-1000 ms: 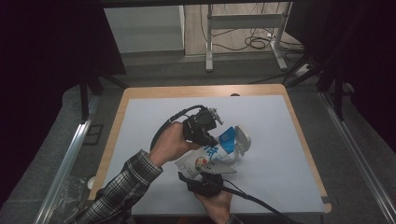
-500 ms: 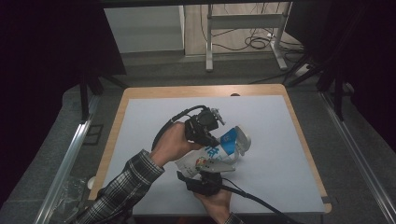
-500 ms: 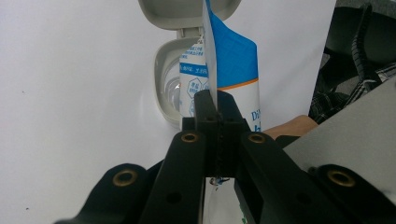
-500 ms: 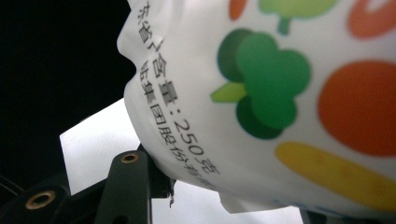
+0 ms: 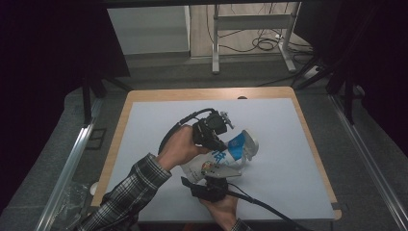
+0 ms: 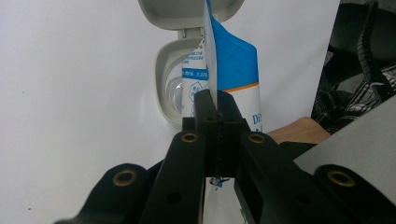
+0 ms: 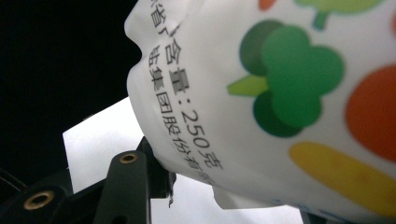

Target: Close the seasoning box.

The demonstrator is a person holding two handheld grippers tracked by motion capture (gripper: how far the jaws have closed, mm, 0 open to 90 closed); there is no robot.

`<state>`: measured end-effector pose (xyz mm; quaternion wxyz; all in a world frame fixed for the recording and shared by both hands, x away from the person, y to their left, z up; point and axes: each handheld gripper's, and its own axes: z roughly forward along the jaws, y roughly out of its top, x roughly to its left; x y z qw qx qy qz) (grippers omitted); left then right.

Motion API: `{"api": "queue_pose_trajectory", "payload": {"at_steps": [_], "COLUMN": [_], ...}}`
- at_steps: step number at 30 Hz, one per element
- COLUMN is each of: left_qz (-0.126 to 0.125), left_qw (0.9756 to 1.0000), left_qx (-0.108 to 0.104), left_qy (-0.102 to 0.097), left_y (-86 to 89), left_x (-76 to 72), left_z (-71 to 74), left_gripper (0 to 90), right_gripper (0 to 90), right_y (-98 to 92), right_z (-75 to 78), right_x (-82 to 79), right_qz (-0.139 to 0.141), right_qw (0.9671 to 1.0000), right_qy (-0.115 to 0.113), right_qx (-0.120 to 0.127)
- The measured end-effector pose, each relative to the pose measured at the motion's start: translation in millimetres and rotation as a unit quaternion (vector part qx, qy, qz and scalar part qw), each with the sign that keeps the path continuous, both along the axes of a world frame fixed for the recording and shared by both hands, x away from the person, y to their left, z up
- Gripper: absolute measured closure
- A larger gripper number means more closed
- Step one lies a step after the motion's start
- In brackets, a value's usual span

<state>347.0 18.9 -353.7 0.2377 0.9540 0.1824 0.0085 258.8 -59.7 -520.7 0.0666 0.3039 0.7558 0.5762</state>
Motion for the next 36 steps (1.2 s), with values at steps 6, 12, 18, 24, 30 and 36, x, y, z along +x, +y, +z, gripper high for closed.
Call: {"api": "queue_pose_trajectory", "payload": {"at_steps": [6, 12, 18, 24, 30, 36], "left_qz": [-0.009, -0.021, -0.025, -0.028, -0.029, -0.024], "left_qw": [0.9998, 0.9991, 0.9984, 0.9978, 0.9975, 0.9973], "left_qx": [0.018, 0.037, 0.050, 0.059, 0.064, 0.069], "left_qy": [0.004, 0.006, 0.004, 0.004, 0.000, -0.002], "left_y": [-5.8, -11.9, -17.2, -19.8, -22.1, -24.2], "left_x": [2.1, 5.2, 6.7, 8.9, 9.7, 9.6], "left_z": [2.4, 5.5, 4.5, 4.1, 4.8, 5.0], "left_gripper": [90.0, 90.0, 90.0, 90.0, 90.0, 90.0], "right_gripper": [52.2, 52.1, 52.0, 51.9, 51.8, 51.2], "right_y": [-0.3, -0.8, -0.7, -0.9, -1.4, -1.5], "right_z": [1.0, 2.5, 3.8, 4.3, 5.6, 7.2], "right_x": [0.3, 0.7, -0.2, 0.0, 1.6, 1.8], "right_qz": [0.003, 0.005, 0.007, 0.009, 0.012, 0.015], "right_qw": [1.0000, 0.9999, 0.9999, 0.9999, 0.9999, 0.9998], "right_qy": [0.004, -0.005, -0.006, -0.005, -0.009, -0.009], "right_qx": [0.006, 0.009, 0.008, 0.006, 0.006, 0.010]}}
